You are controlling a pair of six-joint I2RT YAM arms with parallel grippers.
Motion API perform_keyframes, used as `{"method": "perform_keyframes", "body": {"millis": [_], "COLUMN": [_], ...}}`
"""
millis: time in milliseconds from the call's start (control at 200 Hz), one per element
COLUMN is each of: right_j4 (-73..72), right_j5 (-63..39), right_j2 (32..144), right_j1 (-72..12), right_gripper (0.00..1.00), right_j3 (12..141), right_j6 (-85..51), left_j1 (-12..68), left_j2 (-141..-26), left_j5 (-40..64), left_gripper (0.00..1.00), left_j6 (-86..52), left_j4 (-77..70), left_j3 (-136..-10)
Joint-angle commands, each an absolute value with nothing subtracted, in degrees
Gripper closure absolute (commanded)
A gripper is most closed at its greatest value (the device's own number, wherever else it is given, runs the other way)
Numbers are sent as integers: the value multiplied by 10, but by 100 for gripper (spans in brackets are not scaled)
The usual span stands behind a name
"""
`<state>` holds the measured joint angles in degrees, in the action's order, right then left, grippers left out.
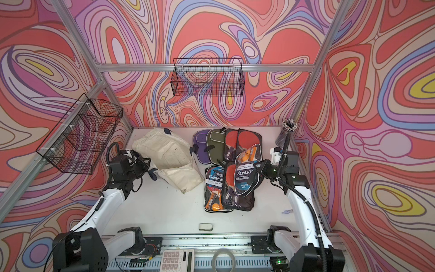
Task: Remove the ping pong set from the canvas bag
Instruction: Place the ping pong set at the center of the board.
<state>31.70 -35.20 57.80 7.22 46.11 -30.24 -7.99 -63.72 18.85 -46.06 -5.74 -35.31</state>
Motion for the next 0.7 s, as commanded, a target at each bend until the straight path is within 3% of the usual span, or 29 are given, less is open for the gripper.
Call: {"method": "perform_keyframes", "body": {"millis": [0,546,691], "right_j4": [248,275,280], "right_j5": [-374,-279,-259], "right_j2": [555,559,566], "right_j1": [77,81,81], "right_gripper": [100,100,81], "right_j3": [436,383,379], "right_j6": [-301,-251,-241], "left_j1": [-86,-85,-86], "left_j2": [-630,-633,-631], "left_j5": [184,182,181], "left_gripper": [100,100,100], "left_j6": [-454,-452,-452], "left_j4": [-41,-40,-40], "left_j3": [-360,-360,-359]}}
